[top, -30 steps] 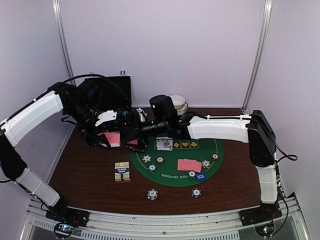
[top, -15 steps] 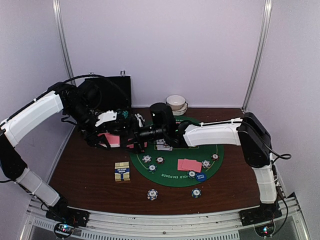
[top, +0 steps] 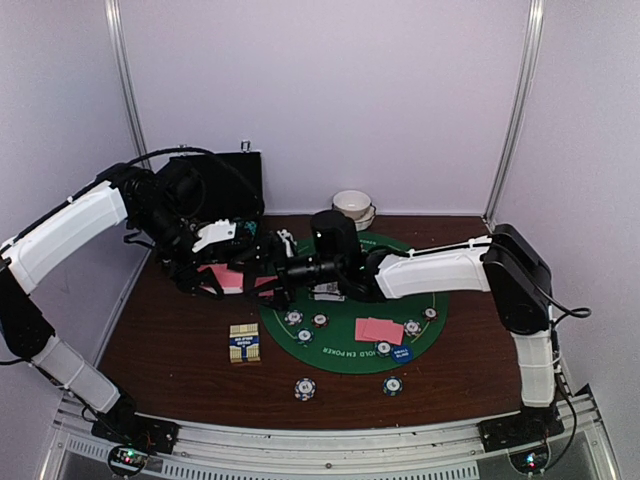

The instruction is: Distribute texas hold em gaming equipment

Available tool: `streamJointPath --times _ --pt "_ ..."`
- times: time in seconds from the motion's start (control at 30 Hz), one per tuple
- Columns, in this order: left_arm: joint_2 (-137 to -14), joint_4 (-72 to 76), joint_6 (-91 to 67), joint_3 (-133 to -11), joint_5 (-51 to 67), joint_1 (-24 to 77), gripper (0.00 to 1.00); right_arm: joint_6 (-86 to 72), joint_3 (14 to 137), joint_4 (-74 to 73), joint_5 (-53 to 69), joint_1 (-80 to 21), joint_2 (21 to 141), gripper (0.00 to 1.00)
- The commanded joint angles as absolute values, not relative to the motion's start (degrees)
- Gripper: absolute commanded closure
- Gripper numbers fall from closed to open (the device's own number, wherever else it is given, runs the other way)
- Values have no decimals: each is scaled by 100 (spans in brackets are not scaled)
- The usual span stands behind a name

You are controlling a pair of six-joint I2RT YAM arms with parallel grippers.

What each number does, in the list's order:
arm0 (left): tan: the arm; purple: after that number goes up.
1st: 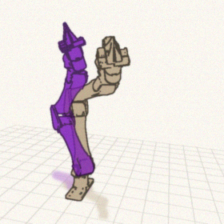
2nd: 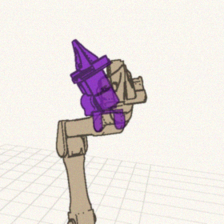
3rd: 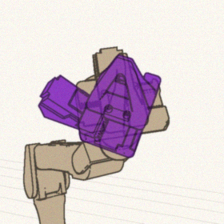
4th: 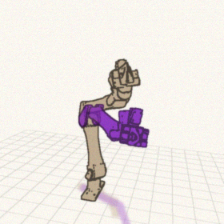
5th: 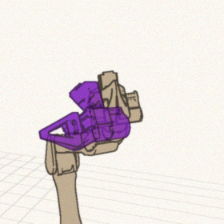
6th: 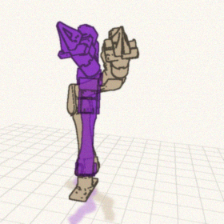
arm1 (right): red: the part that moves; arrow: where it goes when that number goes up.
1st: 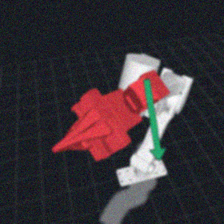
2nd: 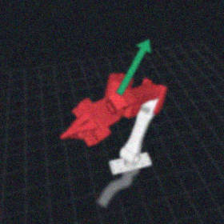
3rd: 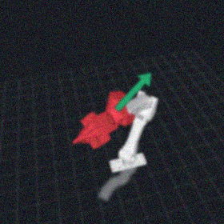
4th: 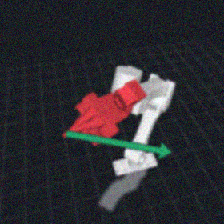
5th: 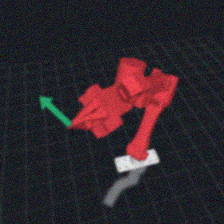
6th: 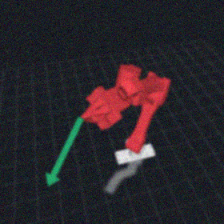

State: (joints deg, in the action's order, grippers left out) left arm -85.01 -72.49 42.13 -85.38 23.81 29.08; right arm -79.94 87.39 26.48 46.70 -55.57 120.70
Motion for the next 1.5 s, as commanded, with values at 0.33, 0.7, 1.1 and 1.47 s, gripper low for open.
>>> streamJointPath --times 0.33,0.7,1.1,1.47 --pt "-8516 -7082 4236 -8789 2569 2918 77 -8190 9622 2889 4822 -5675 12548 5" --pt "-8540 -7086 4231 -8822 2608 2918 77 -8420 9523 3256 4834 -5695 12750 10" --pt "-8541 -7141 4232 -8862 2634 2918 77 -8284 9929 2837 4848 -5672 13088 16" --pt "-8518 -7139 4250 -8835 2637 2918 77 -7833 9483 2293 4816 -5385 12743 28"
